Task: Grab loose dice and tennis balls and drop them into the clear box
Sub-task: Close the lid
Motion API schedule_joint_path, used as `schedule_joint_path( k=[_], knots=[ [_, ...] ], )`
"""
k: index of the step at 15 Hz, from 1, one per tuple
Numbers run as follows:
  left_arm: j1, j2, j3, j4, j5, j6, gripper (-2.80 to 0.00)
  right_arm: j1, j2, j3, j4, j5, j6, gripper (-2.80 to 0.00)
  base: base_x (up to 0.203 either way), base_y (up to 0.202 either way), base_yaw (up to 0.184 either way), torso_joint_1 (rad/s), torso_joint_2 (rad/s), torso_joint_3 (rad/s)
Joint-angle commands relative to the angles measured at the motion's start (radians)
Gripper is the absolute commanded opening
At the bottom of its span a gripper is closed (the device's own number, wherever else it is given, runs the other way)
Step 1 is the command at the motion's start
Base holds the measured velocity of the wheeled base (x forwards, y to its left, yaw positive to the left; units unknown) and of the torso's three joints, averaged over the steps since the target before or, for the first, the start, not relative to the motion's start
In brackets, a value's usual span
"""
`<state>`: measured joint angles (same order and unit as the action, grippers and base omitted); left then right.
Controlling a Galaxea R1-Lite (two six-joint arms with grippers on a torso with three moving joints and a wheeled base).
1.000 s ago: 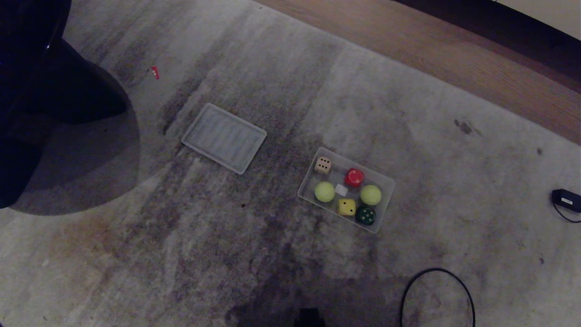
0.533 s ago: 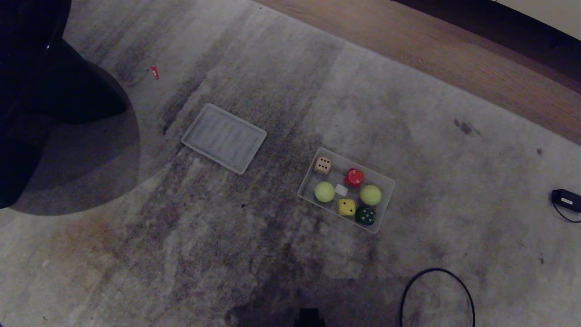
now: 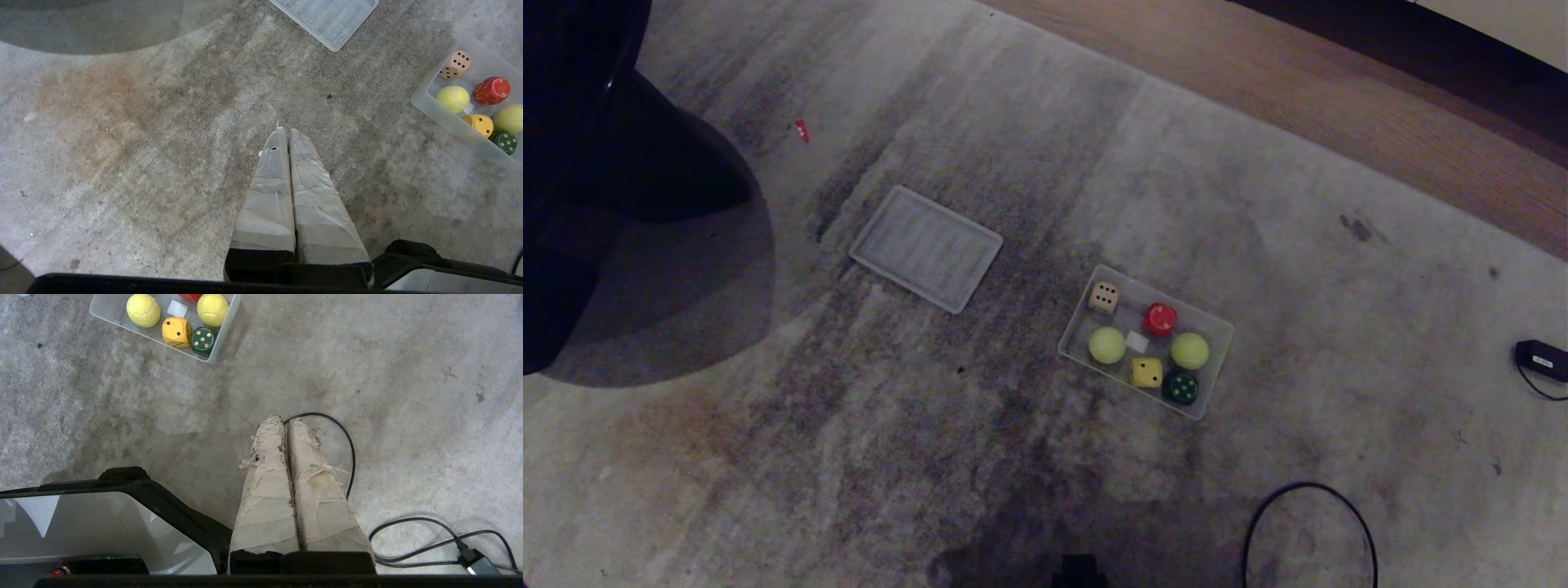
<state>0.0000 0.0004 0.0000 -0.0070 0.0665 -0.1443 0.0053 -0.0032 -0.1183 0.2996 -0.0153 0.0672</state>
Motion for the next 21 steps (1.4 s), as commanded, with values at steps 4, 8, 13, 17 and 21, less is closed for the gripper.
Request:
schedule_joint_path(
  k=[4,8,13,17,21],
  knots=[
    [0.000,0.001,0.002,-0.001,0.001,-0.001,-2.80,0.001,0.003,0.000,0.003,0.000,0.002,-2.80,0.000,0.000,0.000,0.000,0.00,0.000],
    [0.000,0.001,0.002,-0.001,0.001,-0.001,-2.80,0.001,0.003,0.000,0.003,0.000,0.002,-2.80,0.000,0.000,0.000,0.005,0.00,0.086],
    [0.000,0.001,0.002,-0.001,0.001,-0.001,-2.80,0.001,0.003,0.000,0.003,0.000,0.002,-2.80,0.000,0.000,0.000,0.003,0.00,0.198],
    [0.000,0.001,0.002,-0.001,0.001,-0.003,-2.80,0.001,0.003,0.000,0.003,0.000,0.002,-2.80,0.000,0.000,0.000,0.001,0.00,0.199],
    [0.000,0.001,0.002,-0.001,0.001,-0.003,-2.80,0.001,0.003,0.000,0.003,0.000,0.002,-2.80,0.000,0.000,0.000,0.001,0.00,0.205]
  ],
)
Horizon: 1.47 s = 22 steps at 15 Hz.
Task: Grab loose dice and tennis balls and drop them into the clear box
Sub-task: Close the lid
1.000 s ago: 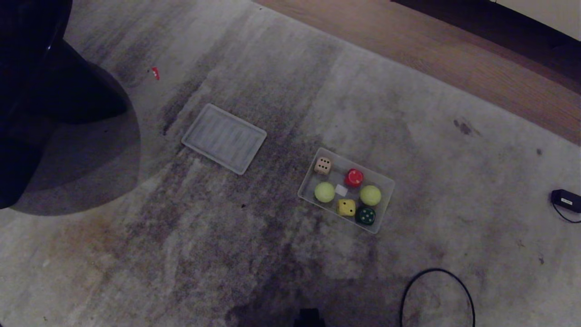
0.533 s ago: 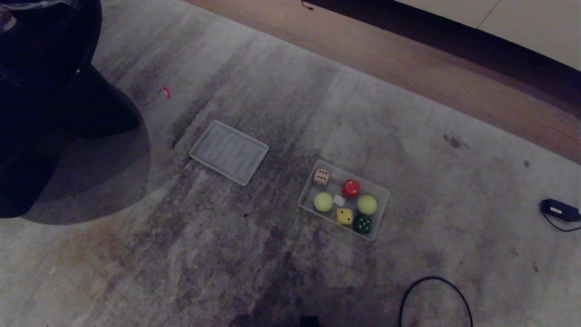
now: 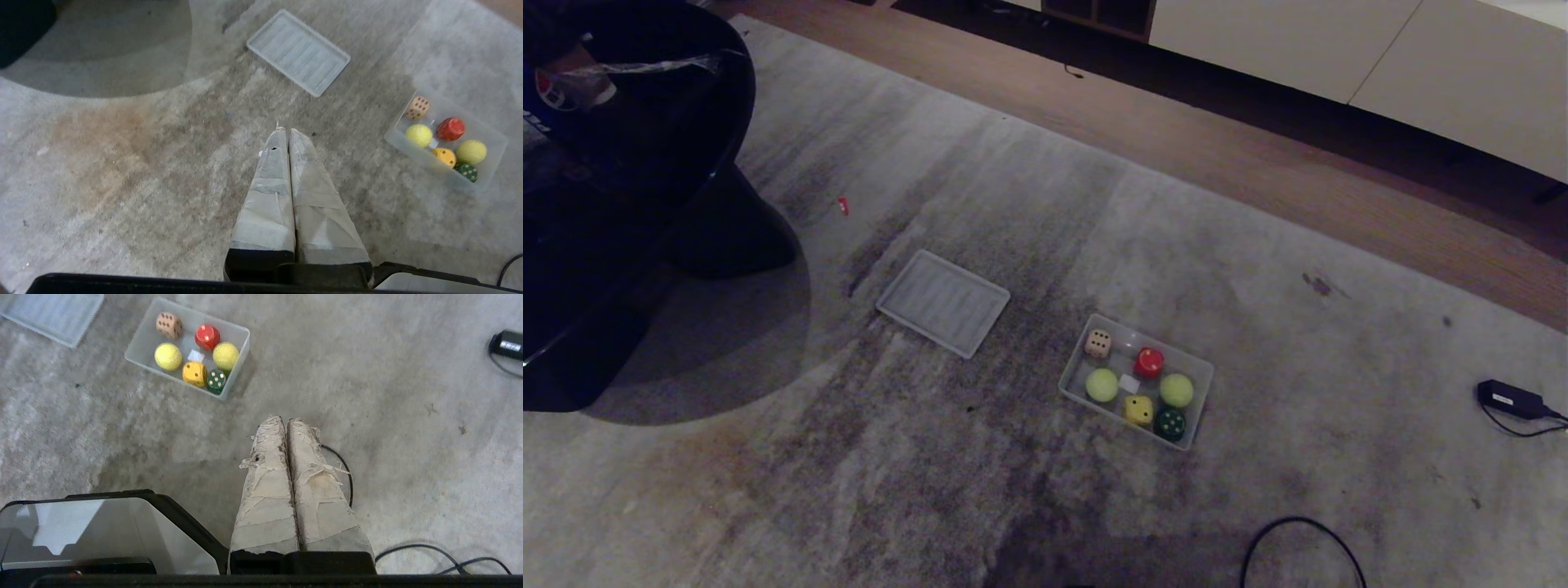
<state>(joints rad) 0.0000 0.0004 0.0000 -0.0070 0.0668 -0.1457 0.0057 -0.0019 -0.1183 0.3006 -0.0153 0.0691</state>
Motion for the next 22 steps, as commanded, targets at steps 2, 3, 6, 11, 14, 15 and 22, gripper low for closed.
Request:
schedule_joint_path(
  k=[2,3,6,11,14,15,22],
  knots=[
    [0.000,0.001,0.002,-0.001,0.001,-0.002,-2.80,0.000,0.002,0.000,0.002,0.000,0.000,-2.80,0.000,0.000,0.000,-0.001,0.00,0.208],
    [0.000,0.001,0.002,-0.001,0.001,-0.002,-2.80,0.000,0.002,0.000,0.002,0.000,0.000,-2.80,0.000,0.000,0.000,0.005,0.00,0.199],
    [0.000,0.001,0.002,-0.001,0.001,-0.002,-2.80,0.000,0.002,0.000,0.002,0.000,0.000,-2.80,0.000,0.000,0.000,0.005,0.00,0.195],
    [0.000,0.001,0.002,-0.001,0.001,-0.002,-2.80,0.000,0.002,0.000,0.002,0.000,0.000,-2.80,0.000,0.000,0.000,0.002,0.00,0.202],
    [0.000,0.001,0.002,-0.001,0.001,-0.002,-2.80,0.000,0.002,0.000,0.002,0.000,0.000,-2.80,0.000,0.000,0.000,0.004,0.00,0.200],
    [0.000,0.001,0.002,-0.001,0.001,-0.002,-2.80,0.000,0.002,0.000,0.002,0.000,0.000,-2.80,0.000,0.000,0.000,0.005,0.00,0.203],
    [0.000,0.001,0.002,-0.001,0.001,-0.002,-2.80,0.000,0.002,0.000,0.002,0.000,0.000,-2.80,0.000,0.000,0.000,0.003,0.00,0.201]
  ],
)
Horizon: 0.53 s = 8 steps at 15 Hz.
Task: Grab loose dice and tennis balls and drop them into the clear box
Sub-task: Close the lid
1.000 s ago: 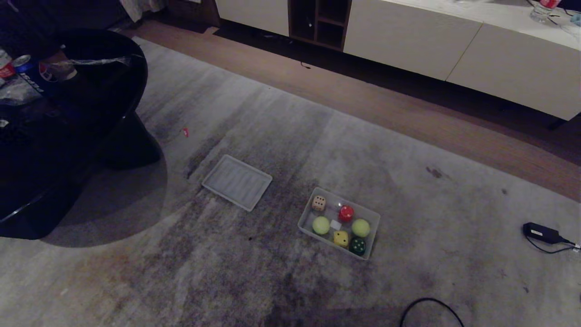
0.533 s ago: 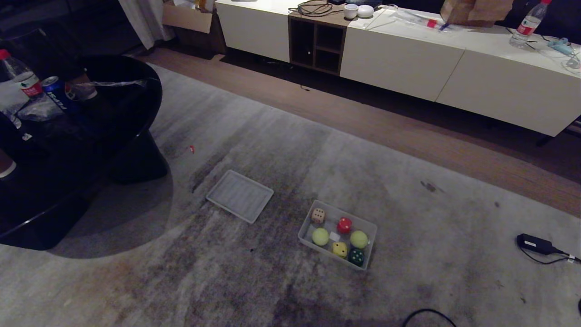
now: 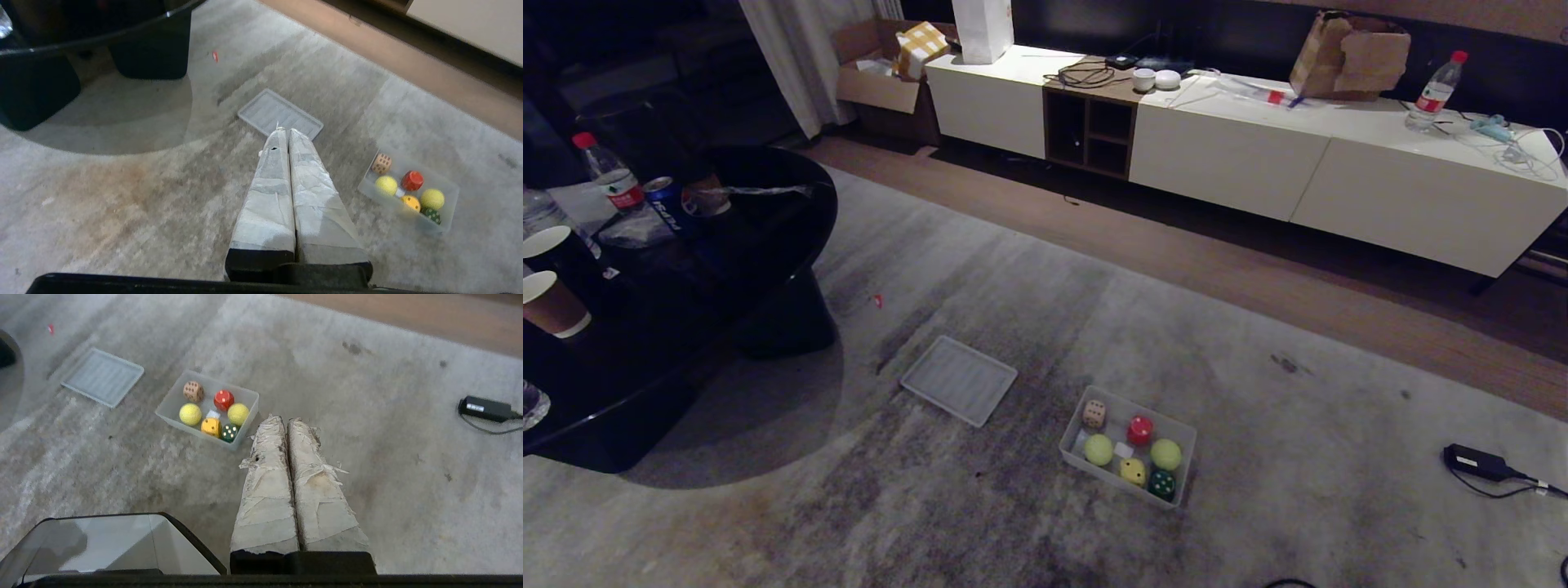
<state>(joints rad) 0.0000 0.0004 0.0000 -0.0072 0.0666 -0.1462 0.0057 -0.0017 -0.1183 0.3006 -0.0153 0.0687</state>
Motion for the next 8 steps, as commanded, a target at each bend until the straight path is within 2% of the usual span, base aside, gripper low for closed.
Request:
schedule_joint_path(
  k=[1,8],
  knots=[
    [0.000,0.001,0.002,0.000,0.001,-0.001,-2.80,0.000,0.002,0.000,0.002,0.000,0.000,-2.80,0.000,0.000,0.000,0.002,0.00,0.212],
    [0.000,0.001,0.002,0.000,0.001,-0.001,-2.80,0.000,0.002,0.000,0.002,0.000,0.000,-2.80,0.000,0.000,0.000,0.002,0.00,0.202]
  ],
)
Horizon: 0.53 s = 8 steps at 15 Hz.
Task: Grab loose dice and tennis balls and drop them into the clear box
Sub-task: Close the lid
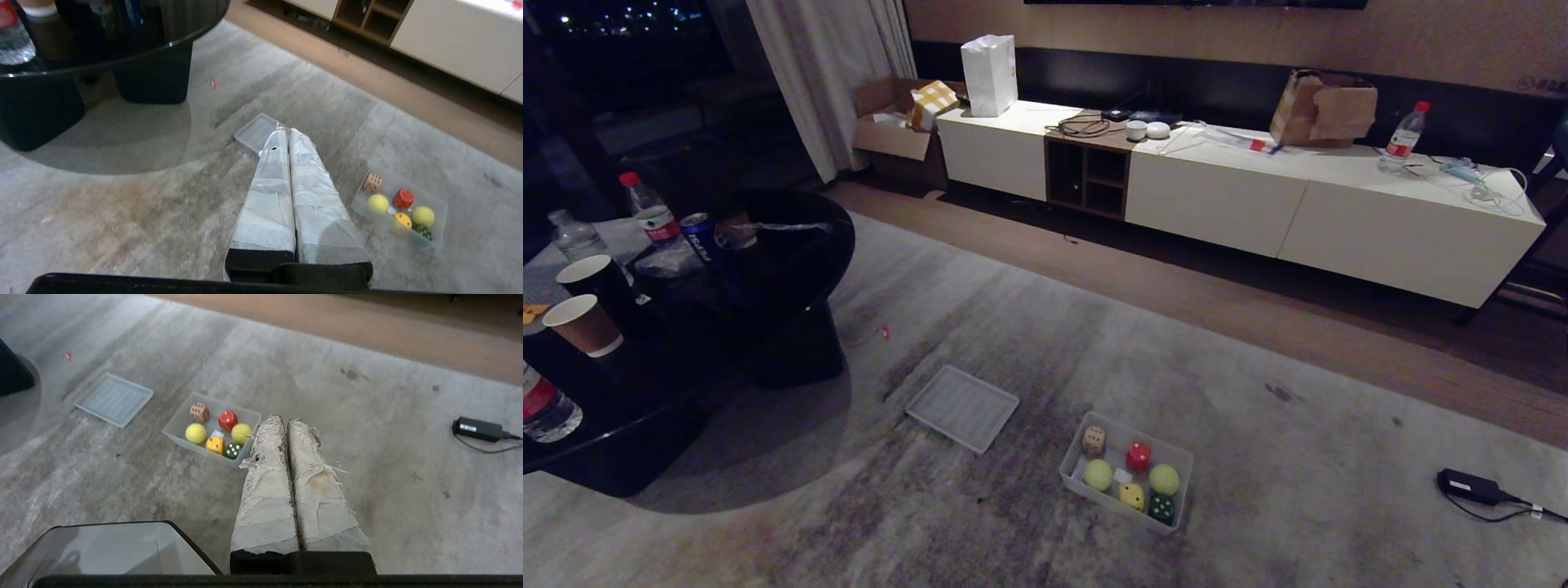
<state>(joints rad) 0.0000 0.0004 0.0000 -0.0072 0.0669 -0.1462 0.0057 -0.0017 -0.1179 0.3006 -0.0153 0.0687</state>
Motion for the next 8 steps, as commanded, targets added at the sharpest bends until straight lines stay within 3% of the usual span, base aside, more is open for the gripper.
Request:
schedule_joint_path(
  k=[1,8],
  knots=[
    [0.000,0.001,0.002,0.000,0.001,-0.001,-2.80,0.000,0.002,0.000,0.002,0.000,0.000,-2.80,0.000,0.000,0.000,0.000,0.00,0.202],
    [0.000,0.001,0.002,0.000,0.001,-0.001,-2.80,0.000,0.002,0.000,0.002,0.000,0.000,-2.80,0.000,0.000,0.000,0.003,0.00,0.200]
  ],
)
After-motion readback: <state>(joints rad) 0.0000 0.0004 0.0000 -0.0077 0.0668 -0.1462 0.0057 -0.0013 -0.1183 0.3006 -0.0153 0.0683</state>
